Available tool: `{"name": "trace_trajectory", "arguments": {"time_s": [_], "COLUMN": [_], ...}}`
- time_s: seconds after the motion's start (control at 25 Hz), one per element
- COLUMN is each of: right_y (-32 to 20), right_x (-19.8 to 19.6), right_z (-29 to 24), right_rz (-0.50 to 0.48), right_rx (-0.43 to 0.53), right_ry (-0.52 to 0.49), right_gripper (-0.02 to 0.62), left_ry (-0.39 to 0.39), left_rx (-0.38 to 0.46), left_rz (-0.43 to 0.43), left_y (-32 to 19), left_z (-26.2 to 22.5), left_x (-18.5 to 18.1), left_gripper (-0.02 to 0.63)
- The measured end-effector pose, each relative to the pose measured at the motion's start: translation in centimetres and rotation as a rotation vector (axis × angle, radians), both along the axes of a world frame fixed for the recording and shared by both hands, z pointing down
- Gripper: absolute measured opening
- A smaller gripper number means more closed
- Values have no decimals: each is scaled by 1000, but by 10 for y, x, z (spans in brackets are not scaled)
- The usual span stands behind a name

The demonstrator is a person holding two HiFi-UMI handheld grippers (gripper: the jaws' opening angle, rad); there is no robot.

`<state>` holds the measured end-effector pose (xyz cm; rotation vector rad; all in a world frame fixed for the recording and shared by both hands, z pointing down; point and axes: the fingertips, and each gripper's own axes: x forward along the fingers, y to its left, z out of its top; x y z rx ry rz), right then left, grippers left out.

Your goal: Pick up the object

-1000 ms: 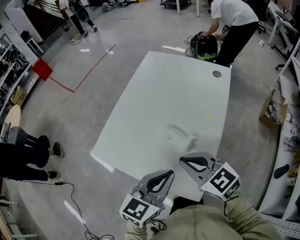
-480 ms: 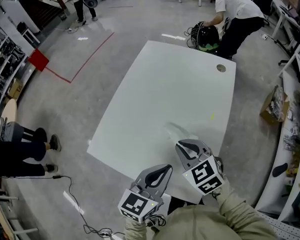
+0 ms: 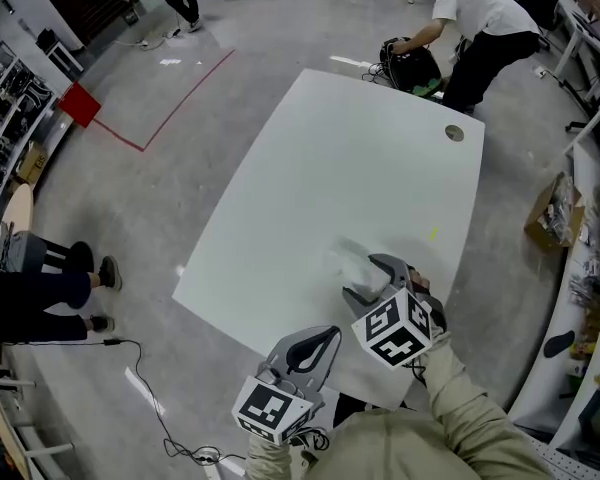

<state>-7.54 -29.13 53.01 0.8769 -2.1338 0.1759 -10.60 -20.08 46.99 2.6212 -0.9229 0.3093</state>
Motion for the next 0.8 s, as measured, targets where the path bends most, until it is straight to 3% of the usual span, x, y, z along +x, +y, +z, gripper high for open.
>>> {"name": "trace_trajectory", "arguments": {"time_s": [0.44, 0.64, 0.8], "right_y": [-16, -14, -11], "right_x": [-13, -12, -11], "right_z": [24, 37, 43], "right_rz": [-189, -240, -282], "right_rx": [-118, -259, -285], "right_ry": [326, 410, 489], "right_gripper": [302, 304, 304], "left_ry": [3, 2, 4], "left_rx": [-8, -10, -3], "left_rz": [-24, -52, -53], "left_y": [-12, -15, -16], "left_z": [-1, 1, -1], "left_x": [-7, -11, -16], "left_gripper": [6, 6, 6]}}
